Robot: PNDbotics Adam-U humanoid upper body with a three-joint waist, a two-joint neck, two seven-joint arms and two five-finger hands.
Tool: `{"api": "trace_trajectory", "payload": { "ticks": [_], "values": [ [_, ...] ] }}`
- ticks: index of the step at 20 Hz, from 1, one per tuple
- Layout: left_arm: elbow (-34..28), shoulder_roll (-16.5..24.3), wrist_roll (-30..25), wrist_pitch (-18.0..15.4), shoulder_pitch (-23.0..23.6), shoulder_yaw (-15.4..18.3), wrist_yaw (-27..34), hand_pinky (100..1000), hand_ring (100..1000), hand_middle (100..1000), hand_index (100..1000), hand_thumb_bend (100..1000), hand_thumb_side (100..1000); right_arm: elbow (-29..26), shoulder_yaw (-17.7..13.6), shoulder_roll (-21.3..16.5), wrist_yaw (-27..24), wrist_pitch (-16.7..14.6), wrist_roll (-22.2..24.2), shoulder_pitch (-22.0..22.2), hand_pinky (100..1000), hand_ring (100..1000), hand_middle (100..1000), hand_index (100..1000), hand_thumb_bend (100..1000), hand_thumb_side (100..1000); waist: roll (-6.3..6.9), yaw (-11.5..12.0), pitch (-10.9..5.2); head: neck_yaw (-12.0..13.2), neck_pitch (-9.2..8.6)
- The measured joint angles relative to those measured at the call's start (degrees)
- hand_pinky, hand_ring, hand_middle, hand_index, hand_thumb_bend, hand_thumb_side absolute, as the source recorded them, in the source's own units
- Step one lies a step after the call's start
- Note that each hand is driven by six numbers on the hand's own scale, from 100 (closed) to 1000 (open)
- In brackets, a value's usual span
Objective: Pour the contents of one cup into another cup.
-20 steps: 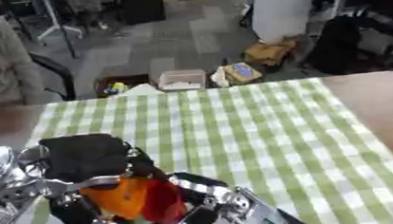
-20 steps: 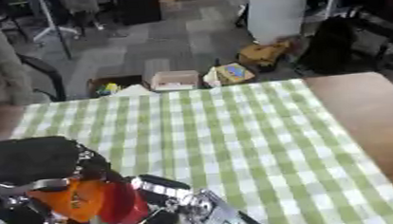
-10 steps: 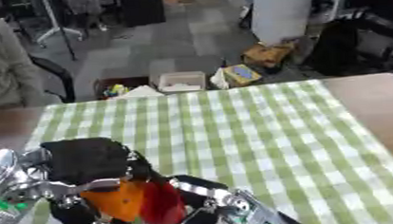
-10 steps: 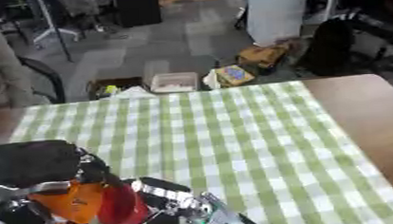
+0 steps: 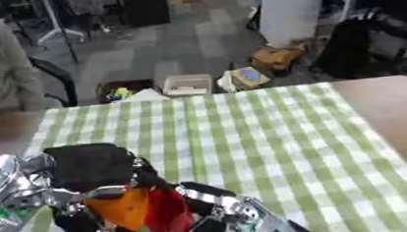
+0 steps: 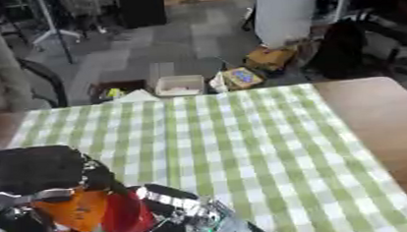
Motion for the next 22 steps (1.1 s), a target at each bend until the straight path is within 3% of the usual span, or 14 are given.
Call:
{"api": "trace_trajectory", "payload": {
  "ticks": [22],
  "values": [
    [-0.1, -0.4, -0.1, 0.1, -3.1, -0.8, -1.5, 300, 330, 568, 889, 295, 100, 0.3, 0.0, 0.0, 0.0, 0.1, 0.1, 0.7, 446, 594, 282, 842, 100, 100, 0.42, 0.2, -0.55, -0.5, -0.02]
  ]
}}
